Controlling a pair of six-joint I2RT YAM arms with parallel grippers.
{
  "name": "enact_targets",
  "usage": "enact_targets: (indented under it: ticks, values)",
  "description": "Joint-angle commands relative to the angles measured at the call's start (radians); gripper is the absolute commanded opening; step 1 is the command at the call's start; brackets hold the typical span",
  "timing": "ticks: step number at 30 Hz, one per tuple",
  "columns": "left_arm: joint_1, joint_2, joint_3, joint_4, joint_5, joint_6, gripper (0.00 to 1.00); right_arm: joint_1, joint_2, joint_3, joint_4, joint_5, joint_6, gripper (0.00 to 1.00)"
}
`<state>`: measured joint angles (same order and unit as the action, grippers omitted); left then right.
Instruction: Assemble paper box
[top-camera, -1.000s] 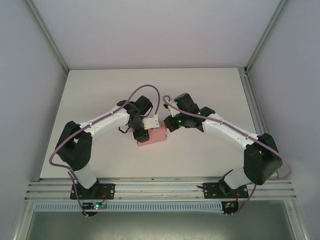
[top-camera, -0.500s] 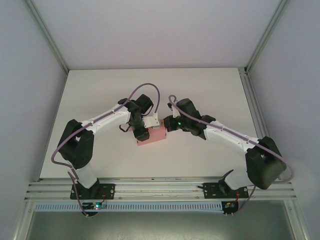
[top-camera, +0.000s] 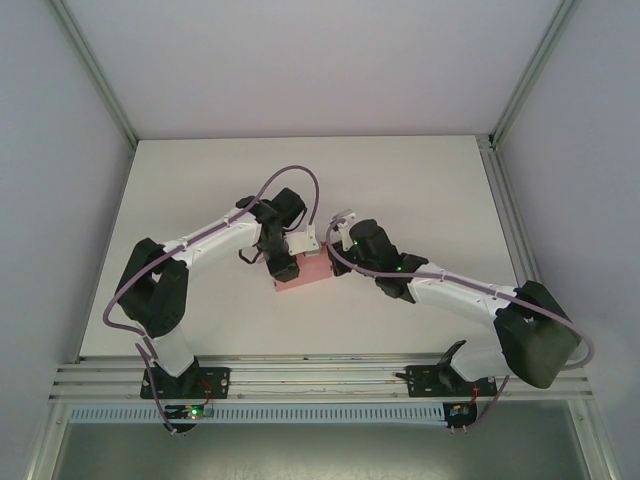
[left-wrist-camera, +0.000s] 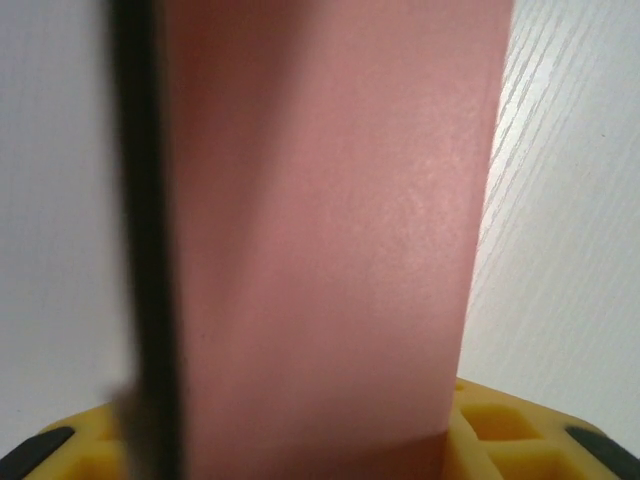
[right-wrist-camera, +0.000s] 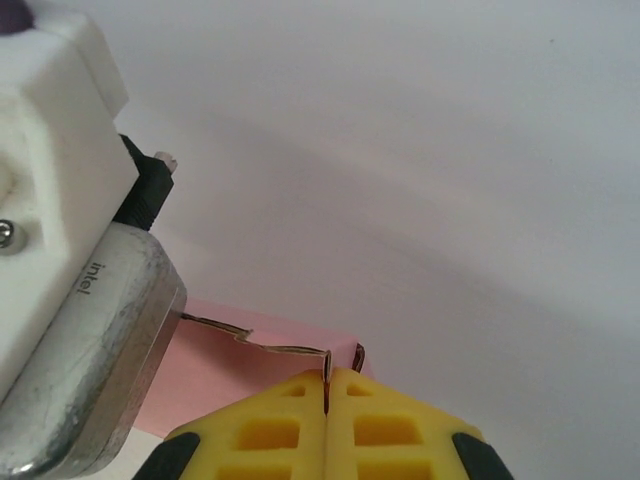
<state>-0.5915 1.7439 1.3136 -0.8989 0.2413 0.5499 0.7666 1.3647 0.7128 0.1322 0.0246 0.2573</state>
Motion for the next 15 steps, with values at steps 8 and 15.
enact_targets:
  ticks: [8, 15]
  values:
    - [-0.021, -0.038, 0.051, 0.101, 0.110, -0.050, 0.75, 0.097, 0.029, 0.042, -0.164, 0.153, 0.070, 0.00]
    - [-0.038, -0.158, 0.028, 0.166, 0.075, -0.151, 1.00, 0.122, 0.036, 0.106, -0.233, 0.232, 0.148, 0.00]
